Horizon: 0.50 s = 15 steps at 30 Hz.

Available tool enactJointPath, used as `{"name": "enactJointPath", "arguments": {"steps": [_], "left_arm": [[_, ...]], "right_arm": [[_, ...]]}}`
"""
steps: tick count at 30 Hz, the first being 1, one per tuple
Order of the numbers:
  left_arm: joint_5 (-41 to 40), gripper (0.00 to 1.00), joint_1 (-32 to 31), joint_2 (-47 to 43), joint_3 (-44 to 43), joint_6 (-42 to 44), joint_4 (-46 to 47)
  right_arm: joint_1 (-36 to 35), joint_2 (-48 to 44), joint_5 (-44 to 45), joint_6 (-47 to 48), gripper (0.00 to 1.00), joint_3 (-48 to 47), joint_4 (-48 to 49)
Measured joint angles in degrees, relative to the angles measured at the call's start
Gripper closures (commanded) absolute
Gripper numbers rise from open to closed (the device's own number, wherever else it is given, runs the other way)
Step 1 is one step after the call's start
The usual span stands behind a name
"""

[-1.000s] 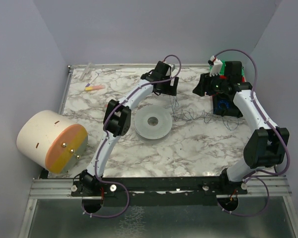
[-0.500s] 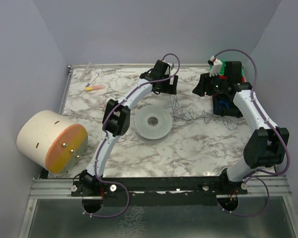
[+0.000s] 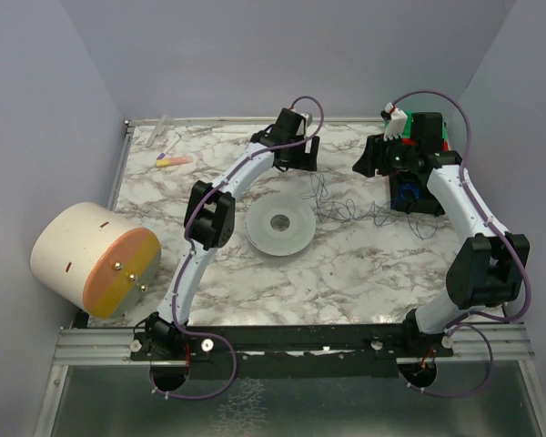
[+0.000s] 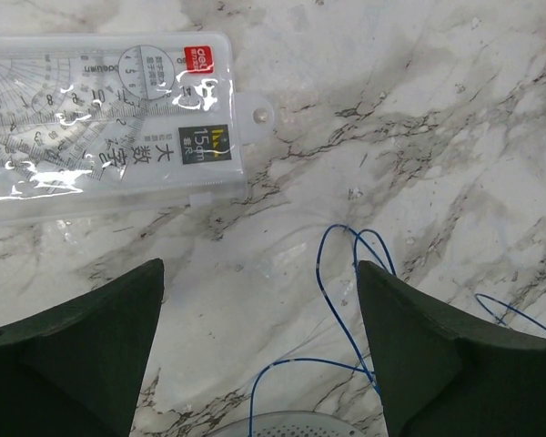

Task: Wrap the cables
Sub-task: Adjust the cable at the center of the board.

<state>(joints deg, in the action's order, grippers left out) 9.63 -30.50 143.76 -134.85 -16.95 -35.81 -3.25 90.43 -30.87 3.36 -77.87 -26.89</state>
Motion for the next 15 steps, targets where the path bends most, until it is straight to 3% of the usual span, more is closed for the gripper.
{"name": "enactJointPath", "arguments": {"steps": [15], "left_arm": [[1.6, 0.29, -0.6, 0.0, 2.2, 0.0, -0.2]], "right_arm": [[0.0, 0.5, 0.0, 0.0, 0.42, 0.0, 0.0]]}}
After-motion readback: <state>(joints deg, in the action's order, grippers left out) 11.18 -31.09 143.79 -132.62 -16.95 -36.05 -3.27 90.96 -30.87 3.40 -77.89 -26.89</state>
